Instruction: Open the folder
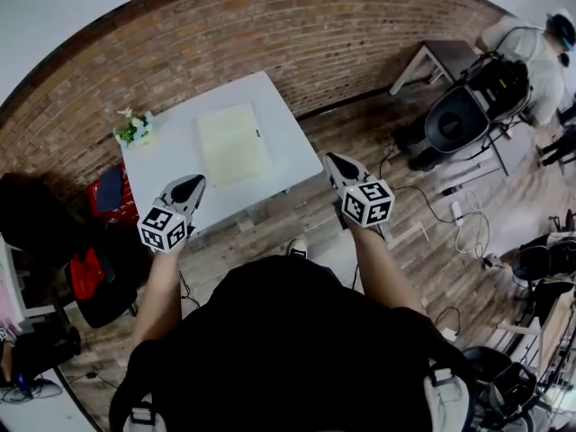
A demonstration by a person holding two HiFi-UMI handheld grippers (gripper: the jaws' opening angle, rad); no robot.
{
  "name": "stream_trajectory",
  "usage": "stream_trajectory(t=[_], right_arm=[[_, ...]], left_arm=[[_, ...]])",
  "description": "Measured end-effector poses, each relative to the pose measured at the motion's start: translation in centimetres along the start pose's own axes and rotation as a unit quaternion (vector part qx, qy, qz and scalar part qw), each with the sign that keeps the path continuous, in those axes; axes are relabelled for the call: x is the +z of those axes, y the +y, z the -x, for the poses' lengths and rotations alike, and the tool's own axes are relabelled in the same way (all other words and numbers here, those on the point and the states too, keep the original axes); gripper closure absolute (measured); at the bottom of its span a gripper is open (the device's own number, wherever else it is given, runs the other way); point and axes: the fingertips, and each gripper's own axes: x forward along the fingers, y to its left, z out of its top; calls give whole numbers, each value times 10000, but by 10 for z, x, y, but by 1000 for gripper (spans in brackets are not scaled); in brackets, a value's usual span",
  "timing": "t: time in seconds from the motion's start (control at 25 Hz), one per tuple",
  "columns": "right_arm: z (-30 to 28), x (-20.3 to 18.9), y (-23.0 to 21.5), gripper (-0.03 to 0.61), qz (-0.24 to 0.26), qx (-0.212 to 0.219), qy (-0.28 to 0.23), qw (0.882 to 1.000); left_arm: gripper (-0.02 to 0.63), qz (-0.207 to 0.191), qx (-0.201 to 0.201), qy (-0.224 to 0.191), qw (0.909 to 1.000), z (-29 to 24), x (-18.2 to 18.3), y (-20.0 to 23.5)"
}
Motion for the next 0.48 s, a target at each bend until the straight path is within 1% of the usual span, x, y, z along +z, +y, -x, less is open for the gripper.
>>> stream_trajectory(t=[0.48], right_arm=[[-24,-8,-34,555,-18,210,216,9995]], left_arm=[[595,96,177,166,9997,-37,-9,6]])
